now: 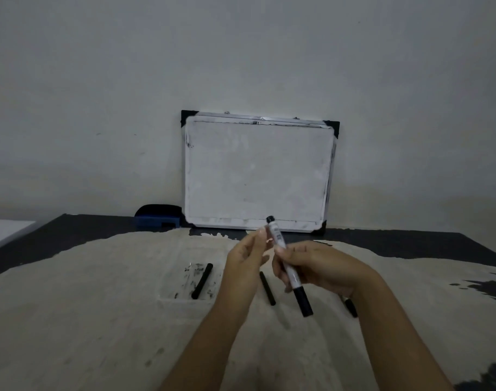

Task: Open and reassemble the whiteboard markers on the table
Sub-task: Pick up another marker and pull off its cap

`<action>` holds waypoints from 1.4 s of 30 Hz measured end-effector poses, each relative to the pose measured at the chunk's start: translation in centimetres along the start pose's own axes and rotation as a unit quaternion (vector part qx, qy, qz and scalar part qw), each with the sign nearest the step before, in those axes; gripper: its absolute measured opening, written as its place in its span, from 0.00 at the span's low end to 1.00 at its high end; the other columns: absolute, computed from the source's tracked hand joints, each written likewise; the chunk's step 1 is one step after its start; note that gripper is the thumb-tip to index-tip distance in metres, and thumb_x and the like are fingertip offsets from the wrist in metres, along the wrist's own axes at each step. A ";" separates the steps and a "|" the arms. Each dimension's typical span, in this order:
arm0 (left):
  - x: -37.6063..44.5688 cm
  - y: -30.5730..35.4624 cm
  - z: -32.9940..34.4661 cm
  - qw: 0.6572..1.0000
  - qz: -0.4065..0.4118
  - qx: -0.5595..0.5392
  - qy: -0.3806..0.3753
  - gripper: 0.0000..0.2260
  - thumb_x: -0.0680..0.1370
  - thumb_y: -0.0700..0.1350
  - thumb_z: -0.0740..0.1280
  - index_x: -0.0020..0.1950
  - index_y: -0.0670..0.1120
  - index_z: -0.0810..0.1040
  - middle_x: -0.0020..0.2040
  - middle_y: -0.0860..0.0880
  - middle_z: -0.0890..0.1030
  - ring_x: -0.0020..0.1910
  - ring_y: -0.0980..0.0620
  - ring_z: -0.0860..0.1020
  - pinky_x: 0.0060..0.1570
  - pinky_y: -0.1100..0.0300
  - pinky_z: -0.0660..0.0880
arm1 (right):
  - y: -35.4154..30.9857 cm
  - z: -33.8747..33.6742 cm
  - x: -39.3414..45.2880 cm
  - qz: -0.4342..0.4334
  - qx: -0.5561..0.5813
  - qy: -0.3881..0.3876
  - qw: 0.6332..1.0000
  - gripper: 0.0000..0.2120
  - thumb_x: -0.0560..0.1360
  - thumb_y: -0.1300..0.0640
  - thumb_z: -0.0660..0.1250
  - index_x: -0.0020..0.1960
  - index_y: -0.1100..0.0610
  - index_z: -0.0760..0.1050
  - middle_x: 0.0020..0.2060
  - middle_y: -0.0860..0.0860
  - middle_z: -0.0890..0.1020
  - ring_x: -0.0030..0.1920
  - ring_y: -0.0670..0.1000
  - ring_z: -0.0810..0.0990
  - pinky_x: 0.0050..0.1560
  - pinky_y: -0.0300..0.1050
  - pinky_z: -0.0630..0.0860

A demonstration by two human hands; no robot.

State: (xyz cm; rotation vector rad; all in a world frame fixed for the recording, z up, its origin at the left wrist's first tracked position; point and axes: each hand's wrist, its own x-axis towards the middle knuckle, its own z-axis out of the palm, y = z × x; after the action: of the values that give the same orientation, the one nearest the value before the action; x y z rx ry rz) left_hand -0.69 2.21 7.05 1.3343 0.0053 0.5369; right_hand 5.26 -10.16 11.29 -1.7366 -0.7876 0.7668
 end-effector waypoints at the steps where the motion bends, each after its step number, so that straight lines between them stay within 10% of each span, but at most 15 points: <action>1: 0.2 0.2 -0.3 0.999 -0.008 -0.032 -0.007 0.16 0.76 0.52 0.59 0.56 0.47 0.79 0.54 0.47 0.83 0.56 0.50 0.80 0.59 0.54 0.75 | -0.1 0.2 -0.1 0.004 -0.001 -0.037 0.999 0.16 0.71 0.45 0.62 0.36 0.57 0.77 0.33 0.53 0.77 0.33 0.48 0.74 0.45 0.44 0.76; 13: 0.3 1.5 -1.0 0.966 -0.030 -0.231 -0.109 0.17 0.79 0.48 0.51 0.49 0.43 0.77 0.44 0.49 0.86 0.44 0.54 0.83 0.44 0.64 0.80 | 0.3 0.3 0.2 -0.008 0.070 -0.160 0.985 0.16 0.77 0.51 0.56 0.35 0.59 0.72 0.30 0.51 0.74 0.32 0.49 0.72 0.40 0.43 0.75; 18: 0.7 1.4 -1.3 0.961 -0.022 -0.269 -0.065 0.10 0.71 0.49 0.59 0.40 0.45 0.76 0.43 0.48 0.86 0.45 0.54 0.83 0.46 0.64 0.80 | 0.7 0.8 0.7 0.005 0.170 -0.144 0.975 0.14 0.76 0.49 0.56 0.38 0.58 0.69 0.26 0.49 0.69 0.24 0.44 0.65 0.23 0.35 0.65; 27: 0.8 0.8 -1.3 0.968 -0.023 -0.245 0.057 0.11 0.66 0.51 0.65 0.42 0.46 0.80 0.39 0.53 0.84 0.44 0.56 0.80 0.56 0.57 0.72 | 0.2 0.9 1.3 -0.088 -0.213 0.087 0.969 0.10 0.77 0.49 0.61 0.44 0.52 0.79 0.28 0.44 0.72 0.28 0.40 0.69 0.35 0.36 0.68; 32: 0.4 1.2 -0.6 0.965 -0.036 -0.242 0.092 0.11 0.65 0.51 0.66 0.43 0.48 0.81 0.32 0.56 0.81 0.31 0.63 0.78 0.43 0.65 0.73 | -0.7 0.1 0.1 -0.081 -0.264 0.097 0.956 0.10 0.78 0.48 0.59 0.49 0.44 0.79 0.30 0.45 0.73 0.31 0.38 0.70 0.35 0.30 0.70; 42: 0.5 1.3 -0.9 0.958 -0.021 -0.275 0.078 0.10 0.70 0.39 0.68 0.49 0.39 0.80 0.45 0.46 0.84 0.41 0.57 0.83 0.42 0.69 0.80 | -1.1 -1.4 -1.5 -0.055 -0.268 0.143 0.951 0.10 0.77 0.52 0.61 0.49 0.53 0.81 0.31 0.44 0.74 0.33 0.41 0.72 0.35 0.29 0.70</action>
State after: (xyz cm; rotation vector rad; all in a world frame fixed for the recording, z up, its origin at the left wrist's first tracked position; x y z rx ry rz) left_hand -0.97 3.37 8.23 0.7463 0.0127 0.5567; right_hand 5.35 -11.82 12.87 -2.2003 -0.9367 0.2174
